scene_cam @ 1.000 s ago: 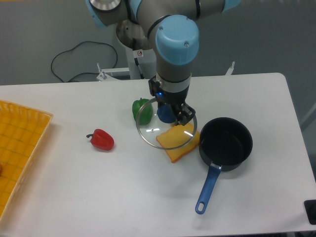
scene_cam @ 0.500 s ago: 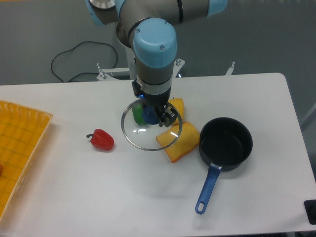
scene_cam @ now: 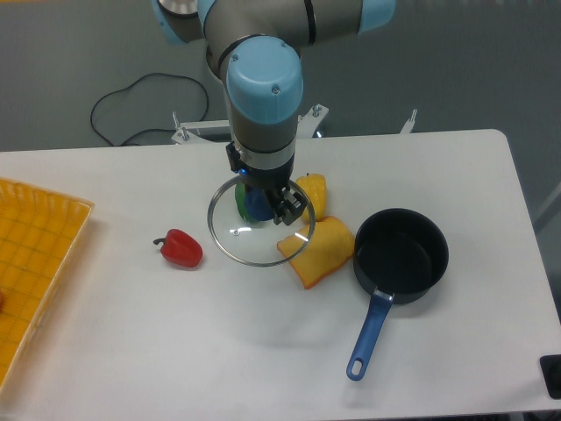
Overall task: Open the lid
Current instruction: 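Carry the lifted lid away from the saucepan toward the yellow cloth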
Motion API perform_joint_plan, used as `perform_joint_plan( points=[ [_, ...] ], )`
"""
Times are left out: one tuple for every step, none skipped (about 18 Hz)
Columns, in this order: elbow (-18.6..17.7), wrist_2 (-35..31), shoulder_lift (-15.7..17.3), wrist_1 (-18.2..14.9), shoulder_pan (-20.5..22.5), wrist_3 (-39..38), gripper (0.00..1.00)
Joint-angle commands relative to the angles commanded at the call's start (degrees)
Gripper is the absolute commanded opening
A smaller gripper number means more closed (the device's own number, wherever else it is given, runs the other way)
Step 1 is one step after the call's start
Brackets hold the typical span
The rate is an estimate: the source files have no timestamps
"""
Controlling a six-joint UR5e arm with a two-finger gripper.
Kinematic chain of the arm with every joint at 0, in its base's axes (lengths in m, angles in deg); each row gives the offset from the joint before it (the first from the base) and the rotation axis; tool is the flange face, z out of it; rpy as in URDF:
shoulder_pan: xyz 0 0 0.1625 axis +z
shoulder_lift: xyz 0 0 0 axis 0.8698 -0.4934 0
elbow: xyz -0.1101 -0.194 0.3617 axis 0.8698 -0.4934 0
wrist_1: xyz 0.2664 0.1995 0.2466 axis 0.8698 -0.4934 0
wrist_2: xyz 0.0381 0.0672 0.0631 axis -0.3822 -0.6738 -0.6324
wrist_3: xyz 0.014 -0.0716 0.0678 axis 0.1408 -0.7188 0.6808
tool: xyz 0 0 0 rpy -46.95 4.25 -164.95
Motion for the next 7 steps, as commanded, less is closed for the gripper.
perform_joint_plan(
  points=[
    [-0.1, 0.0, 0.0, 0.0, 0.0, 0.0, 0.52],
    [-0.2, 0.0, 0.0, 0.0, 0.0, 0.0, 0.52],
    [-0.4, 0.1, 0.0, 0.1, 0.0, 0.0, 0.52],
    [-0.4, 0.2, 0.0, 0.1, 0.0, 0.0, 0.52],
    [-0.5, 0.3, 0.0, 0.2, 0.0, -0.3, 0.52],
    [-0.5, 0.3, 0.0, 0.2, 0.0, -0.6, 0.52],
    [-0.5, 0.4, 0.0, 0.2, 0.0, -0.6, 0.52]
  ],
)
